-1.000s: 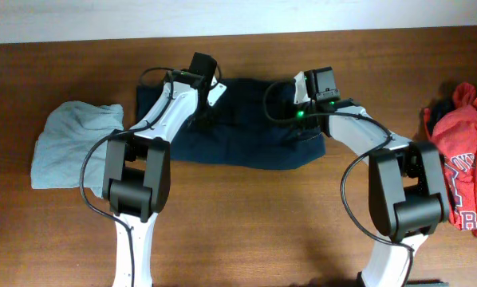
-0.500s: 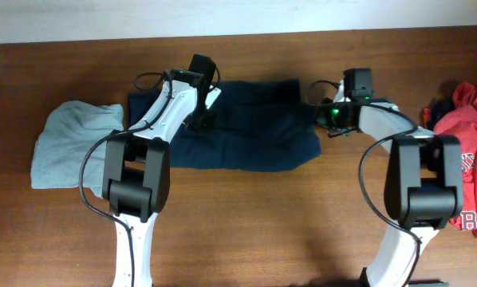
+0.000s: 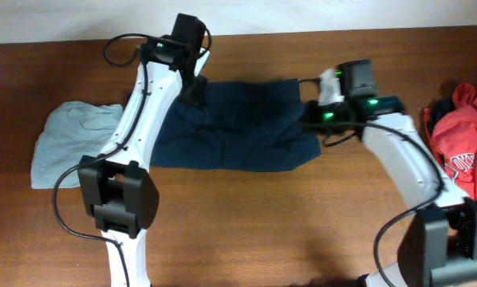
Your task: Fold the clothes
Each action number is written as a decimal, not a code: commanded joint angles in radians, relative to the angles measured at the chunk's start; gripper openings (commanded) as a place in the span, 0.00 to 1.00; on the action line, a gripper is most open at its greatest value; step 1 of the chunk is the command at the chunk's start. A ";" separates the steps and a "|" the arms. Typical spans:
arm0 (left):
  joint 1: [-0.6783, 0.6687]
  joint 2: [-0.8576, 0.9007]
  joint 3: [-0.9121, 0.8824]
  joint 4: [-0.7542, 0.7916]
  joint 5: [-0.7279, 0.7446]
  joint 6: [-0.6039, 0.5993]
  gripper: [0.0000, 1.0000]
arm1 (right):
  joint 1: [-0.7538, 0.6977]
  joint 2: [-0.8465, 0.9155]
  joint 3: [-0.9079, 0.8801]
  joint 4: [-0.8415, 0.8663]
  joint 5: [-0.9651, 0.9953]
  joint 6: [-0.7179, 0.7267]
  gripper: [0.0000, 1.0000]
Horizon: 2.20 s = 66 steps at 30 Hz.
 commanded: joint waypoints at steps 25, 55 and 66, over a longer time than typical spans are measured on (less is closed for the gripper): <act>0.188 0.133 -0.235 0.231 0.075 -0.021 0.36 | 0.010 0.435 -0.003 -0.355 0.285 0.094 0.04; -0.151 -0.022 -0.269 0.254 0.414 0.441 0.06 | 0.039 0.269 0.011 0.087 -0.097 -0.001 0.04; -0.140 0.164 -0.272 0.341 0.334 0.385 0.05 | 0.043 0.374 0.011 0.205 -0.050 0.066 0.04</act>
